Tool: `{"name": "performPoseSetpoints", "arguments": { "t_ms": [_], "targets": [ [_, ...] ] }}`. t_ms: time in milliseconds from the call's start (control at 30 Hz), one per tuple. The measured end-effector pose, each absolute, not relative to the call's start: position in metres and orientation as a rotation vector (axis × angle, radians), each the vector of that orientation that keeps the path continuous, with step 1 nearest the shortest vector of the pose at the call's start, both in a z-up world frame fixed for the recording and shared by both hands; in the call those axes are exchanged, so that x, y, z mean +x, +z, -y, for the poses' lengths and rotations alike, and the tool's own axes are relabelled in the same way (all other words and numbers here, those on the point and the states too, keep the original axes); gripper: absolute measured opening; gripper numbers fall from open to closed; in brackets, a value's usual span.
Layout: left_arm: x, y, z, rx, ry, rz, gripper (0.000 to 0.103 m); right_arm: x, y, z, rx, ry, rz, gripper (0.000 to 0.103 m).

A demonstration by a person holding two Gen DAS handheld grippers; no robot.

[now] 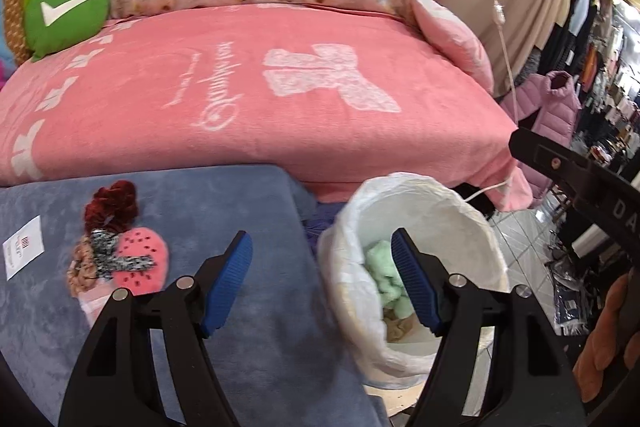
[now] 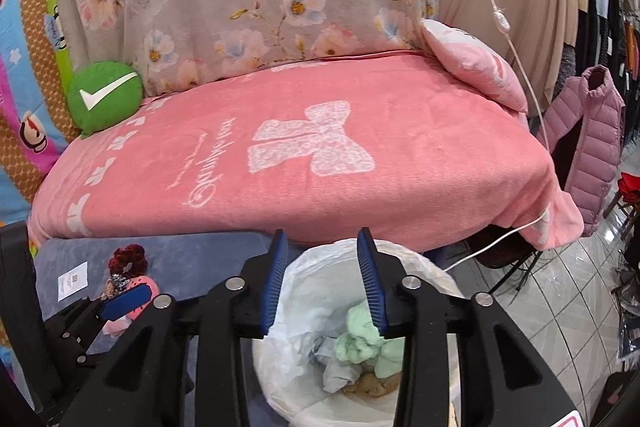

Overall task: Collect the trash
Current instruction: 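Carry the white sock and green scrunchie over the bin and open both grippers, then move both grippers back over the remaining items on the mat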

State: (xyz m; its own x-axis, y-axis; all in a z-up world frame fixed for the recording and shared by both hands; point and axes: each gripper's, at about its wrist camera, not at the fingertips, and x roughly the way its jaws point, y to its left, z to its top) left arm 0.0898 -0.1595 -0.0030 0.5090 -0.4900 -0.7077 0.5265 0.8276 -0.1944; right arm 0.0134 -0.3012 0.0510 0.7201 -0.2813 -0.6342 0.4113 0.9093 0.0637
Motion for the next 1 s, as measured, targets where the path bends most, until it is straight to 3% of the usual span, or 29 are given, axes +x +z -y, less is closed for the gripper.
{"name": "performPoseSetpoints", "arguments": {
  "t_ms": [633, 1000],
  "targets": [
    [0.128, -0.03, 0.04, -0.065, -0.364, -0.892, 0.069, 0.068, 0.017, 0.196, 0.147, -0.204, -0.742, 0.053],
    [0.155, -0.069, -0.04, -0.123, -0.217, -0.961, 0.072, 0.092, -0.019, 0.14, 0.159, -0.111, -0.808, 0.053]
  ]
}}
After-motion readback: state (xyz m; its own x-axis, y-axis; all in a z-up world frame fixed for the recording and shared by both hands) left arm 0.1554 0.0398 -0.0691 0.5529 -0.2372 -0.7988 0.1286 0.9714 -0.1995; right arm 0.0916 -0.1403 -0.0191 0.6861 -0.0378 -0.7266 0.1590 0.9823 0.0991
